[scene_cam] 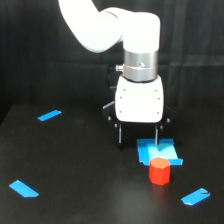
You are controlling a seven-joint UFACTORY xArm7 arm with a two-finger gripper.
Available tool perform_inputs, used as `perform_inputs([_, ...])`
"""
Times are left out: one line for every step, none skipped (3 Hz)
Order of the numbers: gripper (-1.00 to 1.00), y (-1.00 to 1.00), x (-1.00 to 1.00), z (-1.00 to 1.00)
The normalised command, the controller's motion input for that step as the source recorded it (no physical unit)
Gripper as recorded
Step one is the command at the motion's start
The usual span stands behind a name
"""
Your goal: Pick up the red object from the table
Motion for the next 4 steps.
perform_inputs([1.00, -0.77, 0.40, -0.19])
perform_inputs([0.99, -0.73, 0.21, -0.10])
perform_inputs([0.99, -0.70, 0.16, -0.09])
perform_inputs([0.85, -0.48, 0.07, -0.04])
